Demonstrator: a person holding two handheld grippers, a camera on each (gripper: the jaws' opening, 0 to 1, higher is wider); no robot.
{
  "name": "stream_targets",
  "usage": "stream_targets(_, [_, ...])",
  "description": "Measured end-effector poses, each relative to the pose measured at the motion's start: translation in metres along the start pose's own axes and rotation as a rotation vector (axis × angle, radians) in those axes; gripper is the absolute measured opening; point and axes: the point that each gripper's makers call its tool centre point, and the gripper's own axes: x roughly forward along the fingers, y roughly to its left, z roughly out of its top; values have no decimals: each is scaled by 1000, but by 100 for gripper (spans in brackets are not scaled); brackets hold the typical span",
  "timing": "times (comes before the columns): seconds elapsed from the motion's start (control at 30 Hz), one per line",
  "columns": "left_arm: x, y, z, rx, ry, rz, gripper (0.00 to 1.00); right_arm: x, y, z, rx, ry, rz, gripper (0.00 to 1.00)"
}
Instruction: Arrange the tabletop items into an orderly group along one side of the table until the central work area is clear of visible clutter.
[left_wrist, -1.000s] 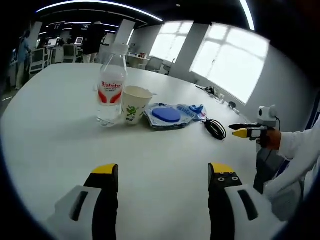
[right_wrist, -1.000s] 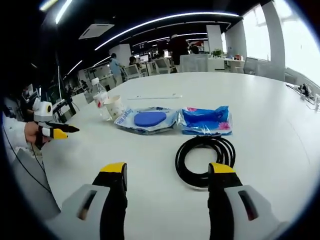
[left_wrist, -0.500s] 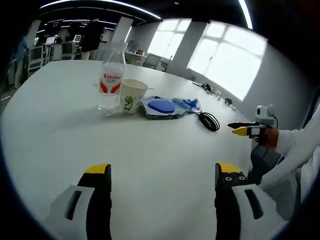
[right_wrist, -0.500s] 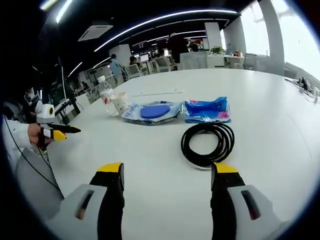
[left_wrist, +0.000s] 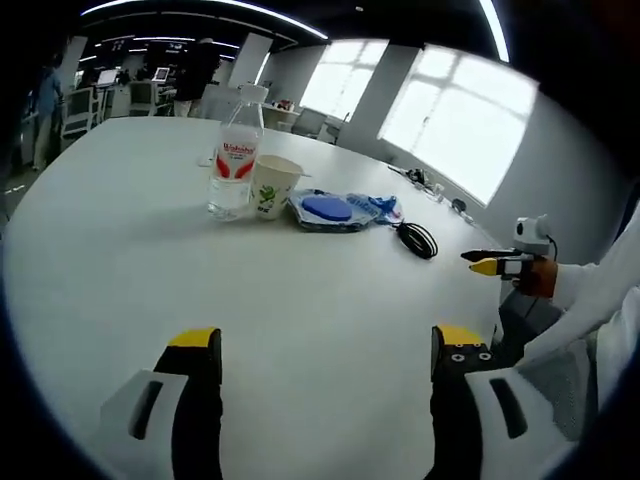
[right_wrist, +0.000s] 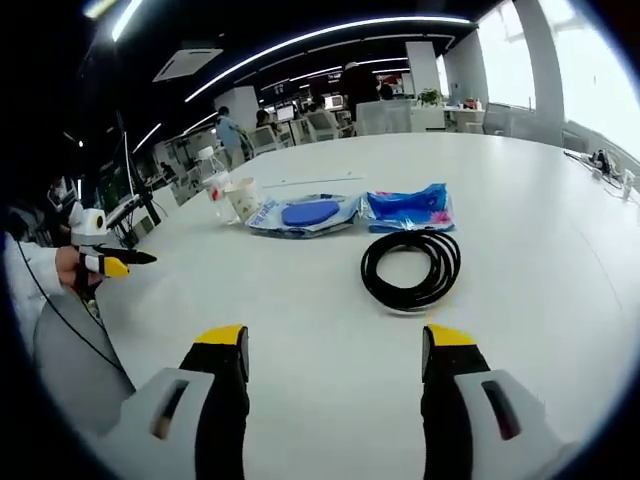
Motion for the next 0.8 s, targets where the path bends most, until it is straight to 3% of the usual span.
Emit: stream_targets(0.8, [-6,-12,-7,-1,4,1,89,-7,4,-1,-12,0,12,69])
